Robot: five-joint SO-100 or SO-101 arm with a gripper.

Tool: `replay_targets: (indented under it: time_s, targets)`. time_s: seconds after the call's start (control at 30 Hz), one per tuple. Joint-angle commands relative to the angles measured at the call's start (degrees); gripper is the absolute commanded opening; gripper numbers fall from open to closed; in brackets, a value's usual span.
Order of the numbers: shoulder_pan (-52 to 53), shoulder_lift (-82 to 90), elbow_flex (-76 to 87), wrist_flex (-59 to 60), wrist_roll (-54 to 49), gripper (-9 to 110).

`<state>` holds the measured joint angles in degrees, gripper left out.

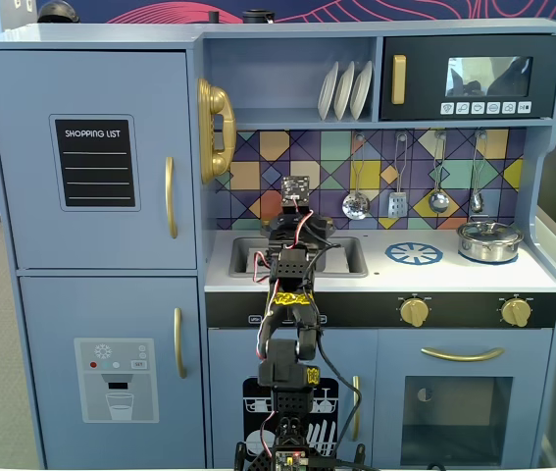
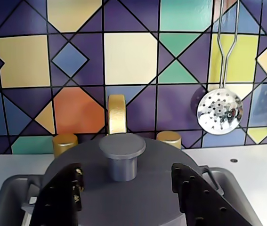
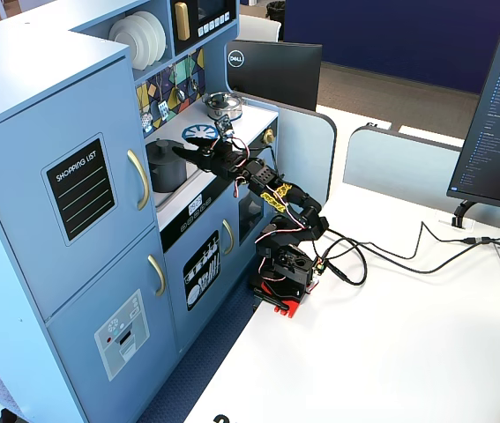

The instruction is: Take off the lid from the gray recipient and place it on the counter

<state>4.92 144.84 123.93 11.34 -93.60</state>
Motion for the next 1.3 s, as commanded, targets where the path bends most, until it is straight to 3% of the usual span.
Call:
replay_targets:
  time_s: [0.0,0.87,1.03,1.1,1.27]
  targets:
    - [-0.7,-2.8,-4.0,-3.2,0.4,16]
    - [-3.0,-24.3,-14.9,-12.1,0.0,11]
    - [-3.1,-25.2,-15.2,-12.6,0.2,8]
    - [-3.3,-25.2,-15.2,-12.6,-0.6,0]
    - [-3.3,-24.9,-15.9,-13.9,1.1,0]
